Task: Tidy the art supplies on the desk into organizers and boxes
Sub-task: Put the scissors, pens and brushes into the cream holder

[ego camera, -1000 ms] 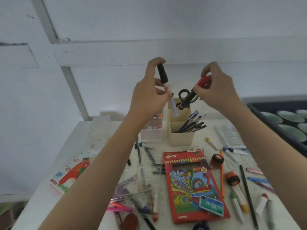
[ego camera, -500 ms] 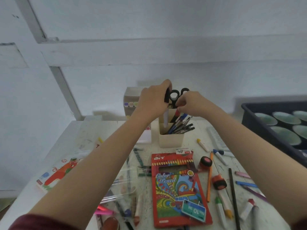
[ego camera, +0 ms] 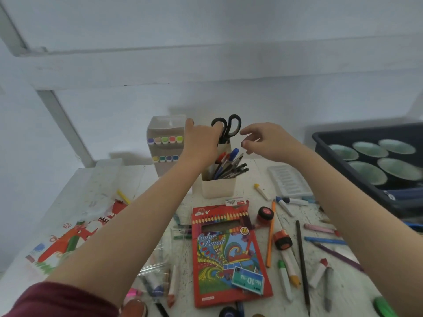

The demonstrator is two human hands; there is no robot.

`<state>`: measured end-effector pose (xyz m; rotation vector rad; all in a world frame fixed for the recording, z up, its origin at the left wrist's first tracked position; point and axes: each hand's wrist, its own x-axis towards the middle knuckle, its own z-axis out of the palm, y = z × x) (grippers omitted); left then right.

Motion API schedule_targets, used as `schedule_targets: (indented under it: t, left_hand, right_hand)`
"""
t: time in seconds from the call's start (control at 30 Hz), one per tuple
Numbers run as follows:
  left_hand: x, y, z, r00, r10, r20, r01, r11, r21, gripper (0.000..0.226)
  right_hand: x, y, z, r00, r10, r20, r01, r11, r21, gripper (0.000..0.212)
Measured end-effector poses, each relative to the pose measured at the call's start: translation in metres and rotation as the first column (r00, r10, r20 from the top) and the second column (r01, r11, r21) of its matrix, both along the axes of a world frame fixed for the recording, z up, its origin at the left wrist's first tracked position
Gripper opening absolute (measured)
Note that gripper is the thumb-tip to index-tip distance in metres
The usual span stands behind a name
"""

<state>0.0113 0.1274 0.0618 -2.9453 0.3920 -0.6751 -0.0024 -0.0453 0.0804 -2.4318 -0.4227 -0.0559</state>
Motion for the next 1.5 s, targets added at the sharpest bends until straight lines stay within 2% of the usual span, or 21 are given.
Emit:
schedule_targets:
  t: [0.23, 0.47, 0.63, 0.8, 0.93, 1.03, 1.23, 1.3, 1.4, 1.5]
  left_hand:
    - [0.002, -0.004, 0.008, 1.0, -0.028, 0.011, 0.029, 0.999, -0.035, 0.02]
    - [0.003, -0.004, 0.021, 0.992, 0.027, 0.122, -0.011, 0.991, -0.131, 0.028]
    - [0.004, -0.001, 0.027, 0.978, 0.064, 0.199, -0.035, 0.989, -0.145, 0.027]
    - [0.003, -0.004, 0.016, 0.995, 0.02, 0.097, -0.015, 0.998, -0.061, 0.02]
    - [-0.002, -0.01, -0.001, 0.996, -0.044, -0.083, 0.045, 0.999, 0.0, 0.018]
    - [-0.006, -0.008, -0.007, 0.977, -0.017, -0.211, 0.029, 0.998, 0.057, 0.015]
    - [-0.012, -0.001, 0.005, 0.919, 0.0, -0.393, 0.04, 0.995, 0.094, 0.031]
    - [-0.014, 0.0, 0.009, 0.898, -0.024, -0.439, 0.04, 0.999, 0.027, 0.045]
    - [-0.023, 0.005, 0.022, 0.883, -0.111, -0.456, 0.045, 0.987, -0.153, 0.072]
    - [-0.042, 0.023, 0.037, 0.89, -0.206, -0.406, 0.054, 0.934, -0.354, 0.066]
  right_hand:
    - [-0.014, -0.026, -0.004, 0.999, -0.037, 0.01, 0.037, 0.999, 0.023, 0.03]
    - [-0.021, -0.033, -0.009, 1.0, -0.023, -0.013, 0.024, 0.998, 0.051, 0.028]
    - [-0.02, -0.032, -0.015, 1.0, -0.015, -0.009, 0.016, 0.999, 0.051, 0.027]
    - [-0.019, -0.029, -0.022, 0.999, -0.001, -0.034, 0.002, 0.999, 0.046, 0.027]
    - [-0.02, -0.026, -0.023, 0.999, 0.012, -0.035, -0.011, 0.999, 0.04, 0.027]
    - [-0.021, -0.022, -0.023, 0.999, 0.022, -0.027, -0.021, 0.999, 0.031, 0.027]
    - [-0.024, -0.012, -0.019, 0.999, 0.041, -0.012, -0.04, 0.998, 0.052, 0.028]
    - [-0.027, -0.008, -0.017, 0.999, 0.043, 0.002, -0.043, 0.997, 0.064, 0.028]
    - [-0.033, 0.0, -0.012, 0.998, 0.049, 0.039, -0.053, 0.995, 0.085, 0.028]
    - [-0.04, 0.01, -0.006, 0.995, 0.063, 0.08, -0.073, 0.99, 0.121, 0.029]
